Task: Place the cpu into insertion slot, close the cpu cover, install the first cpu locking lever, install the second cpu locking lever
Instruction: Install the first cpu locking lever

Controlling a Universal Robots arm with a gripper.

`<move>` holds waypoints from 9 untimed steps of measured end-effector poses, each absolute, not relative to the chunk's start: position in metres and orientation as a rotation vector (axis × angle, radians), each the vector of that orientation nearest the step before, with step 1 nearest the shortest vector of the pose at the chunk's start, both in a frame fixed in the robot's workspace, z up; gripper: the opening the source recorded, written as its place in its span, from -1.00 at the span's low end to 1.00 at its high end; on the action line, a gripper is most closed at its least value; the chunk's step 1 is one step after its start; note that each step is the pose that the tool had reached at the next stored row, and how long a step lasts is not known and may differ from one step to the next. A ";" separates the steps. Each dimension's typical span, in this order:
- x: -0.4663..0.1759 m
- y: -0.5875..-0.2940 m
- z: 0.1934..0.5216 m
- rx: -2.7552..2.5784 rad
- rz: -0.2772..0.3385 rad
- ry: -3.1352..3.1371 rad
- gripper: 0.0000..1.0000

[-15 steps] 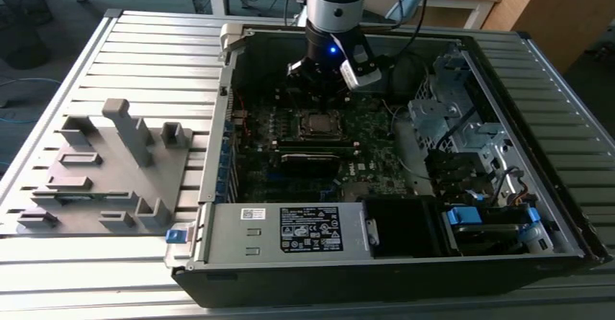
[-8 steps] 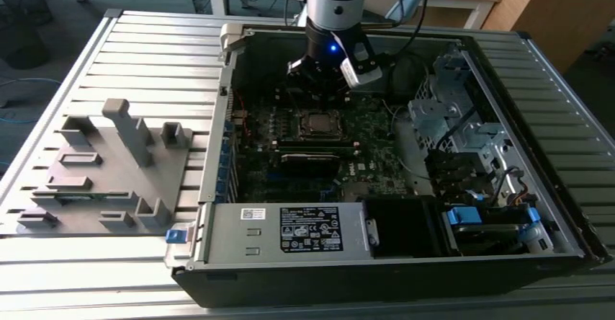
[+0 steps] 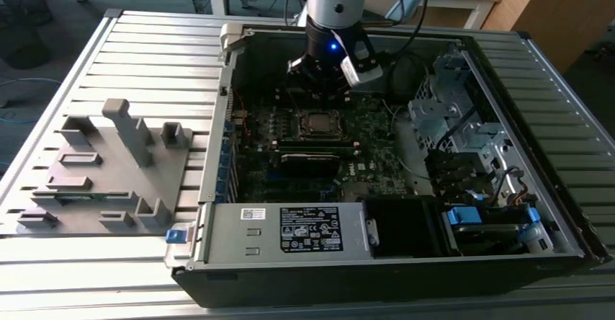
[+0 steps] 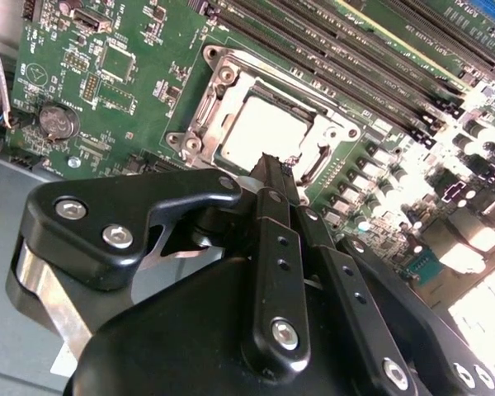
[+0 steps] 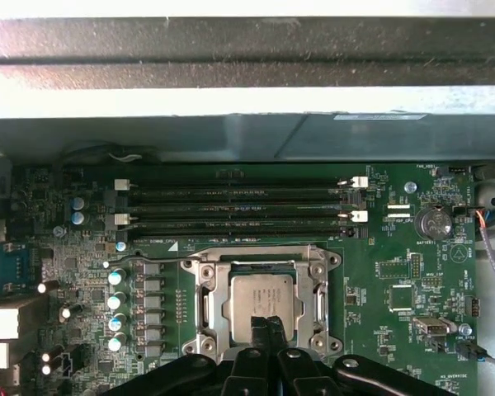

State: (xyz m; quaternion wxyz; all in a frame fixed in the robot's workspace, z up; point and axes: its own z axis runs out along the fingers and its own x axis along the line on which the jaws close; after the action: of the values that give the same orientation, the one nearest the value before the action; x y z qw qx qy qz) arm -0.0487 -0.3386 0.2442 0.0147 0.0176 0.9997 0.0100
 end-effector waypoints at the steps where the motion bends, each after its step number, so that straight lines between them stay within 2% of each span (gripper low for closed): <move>1: -0.049 -0.339 0.245 0.055 0.031 3.112 -0.80; 9: -0.049 -0.339 0.248 0.055 0.031 3.112 -0.80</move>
State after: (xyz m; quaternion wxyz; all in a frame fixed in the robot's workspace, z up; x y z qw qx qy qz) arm -0.0486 -0.3386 0.2481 0.0147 0.0176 0.9997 0.0101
